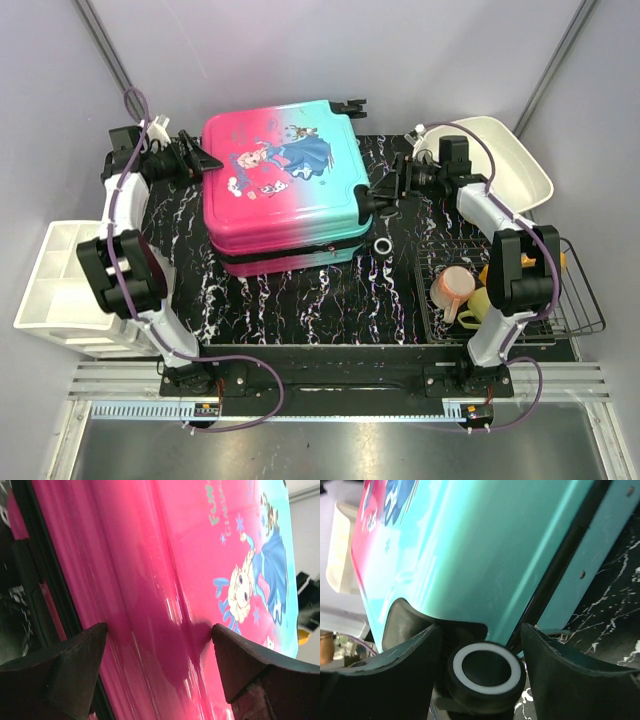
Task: Open, take out, and arrange the luggage
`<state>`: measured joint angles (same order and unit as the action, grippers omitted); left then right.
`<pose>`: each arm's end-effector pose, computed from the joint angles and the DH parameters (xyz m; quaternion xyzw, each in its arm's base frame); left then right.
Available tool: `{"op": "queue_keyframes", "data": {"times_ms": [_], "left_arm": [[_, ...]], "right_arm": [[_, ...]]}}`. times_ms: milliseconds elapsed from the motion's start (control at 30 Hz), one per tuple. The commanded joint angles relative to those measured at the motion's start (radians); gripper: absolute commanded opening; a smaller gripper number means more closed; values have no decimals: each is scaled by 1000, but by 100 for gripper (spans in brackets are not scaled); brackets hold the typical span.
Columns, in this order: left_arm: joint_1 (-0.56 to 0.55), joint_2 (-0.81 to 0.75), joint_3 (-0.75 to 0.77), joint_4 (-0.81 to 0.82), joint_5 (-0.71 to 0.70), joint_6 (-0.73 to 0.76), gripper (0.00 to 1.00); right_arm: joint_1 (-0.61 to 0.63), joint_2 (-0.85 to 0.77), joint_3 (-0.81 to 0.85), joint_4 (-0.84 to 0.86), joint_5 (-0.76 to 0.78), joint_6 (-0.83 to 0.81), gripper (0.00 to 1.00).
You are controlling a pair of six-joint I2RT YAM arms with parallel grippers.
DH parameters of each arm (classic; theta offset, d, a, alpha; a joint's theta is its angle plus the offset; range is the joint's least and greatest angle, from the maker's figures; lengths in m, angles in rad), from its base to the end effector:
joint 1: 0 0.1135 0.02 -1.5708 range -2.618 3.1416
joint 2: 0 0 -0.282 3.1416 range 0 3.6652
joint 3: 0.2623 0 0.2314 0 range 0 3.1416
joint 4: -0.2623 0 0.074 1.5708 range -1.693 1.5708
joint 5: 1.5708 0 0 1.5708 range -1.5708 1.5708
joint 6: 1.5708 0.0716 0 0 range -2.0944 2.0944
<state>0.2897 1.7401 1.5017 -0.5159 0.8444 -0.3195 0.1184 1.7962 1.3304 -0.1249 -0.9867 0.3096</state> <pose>0.3866 0.0594 0.3138 -0.0959 0.8475 -0.3815 0.3565 0.3940 0.1070 0.2784 -0.1477 0.7948 0.4963 0.3164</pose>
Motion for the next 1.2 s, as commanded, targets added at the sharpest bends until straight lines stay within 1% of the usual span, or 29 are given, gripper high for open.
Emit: {"op": "queue_keyframes", "data": {"times_ms": [0,100,167,200,267,333,400,433,467,567,633,700,733,800,867,900,933,967,1000,1033,1167], "left_arm": [[-81,145,127,83,73,28,83],[-86,182,210,59,58,68,82],[-87,182,253,53,39,85,83],[-89,177,262,51,30,89,84],[-86,161,282,51,5,111,88],[-87,124,295,31,-24,135,90],[-84,76,295,14,-34,166,91],[-83,61,292,8,-50,175,92],[-81,40,287,-1,-54,198,93],[-80,-43,259,-3,-79,250,94],[-80,-104,238,-3,-88,279,95],[-80,-141,224,-3,-91,312,98],[-80,-158,209,-1,-93,329,98],[-80,-204,193,2,-85,355,99],[-80,-238,172,2,-67,362,99],[-81,-247,166,2,-64,364,99],[-81,-254,155,4,-62,361,99],[-84,-258,150,2,-58,355,99],[-84,-267,147,2,-56,349,99],[-86,-271,140,2,-50,346,99],[-95,-290,126,1,-53,330,99]], "right_arm": [[141,-72,-36,-38,-129,-36,75],[197,-96,-48,-27,-116,-69,76],[231,-107,-59,13,-98,-79,77],[260,-113,-62,27,-89,-83,78],[276,-116,-54,73,-66,-83,79],[276,-121,-33,82,-49,-90,80],[270,-150,-22,50,-1,-141,82],[254,-165,-31,32,14,-195,85],[242,-184,-42,31,54,-213,88],[181,-251,-82,33,97,-274,94],[144,-299,-100,34,115,-305,98],[110,-340,-131,41,189,-345,99],[101,-354,-140,30,210,-393,100],[51,-388,-181,25,169,-447,100],[32,-394,-238,19,126,-550,100],[27,-394,-259,15,126,-593,97],[27,-391,-299,11,122,-674,95],[27,-386,-316,11,88,-710,94],[27,-373,-330,14,67,-737,89],[29,-359,-344,18,16,-759,87],[59,-288,-353,53,-4,-756,82]]}}
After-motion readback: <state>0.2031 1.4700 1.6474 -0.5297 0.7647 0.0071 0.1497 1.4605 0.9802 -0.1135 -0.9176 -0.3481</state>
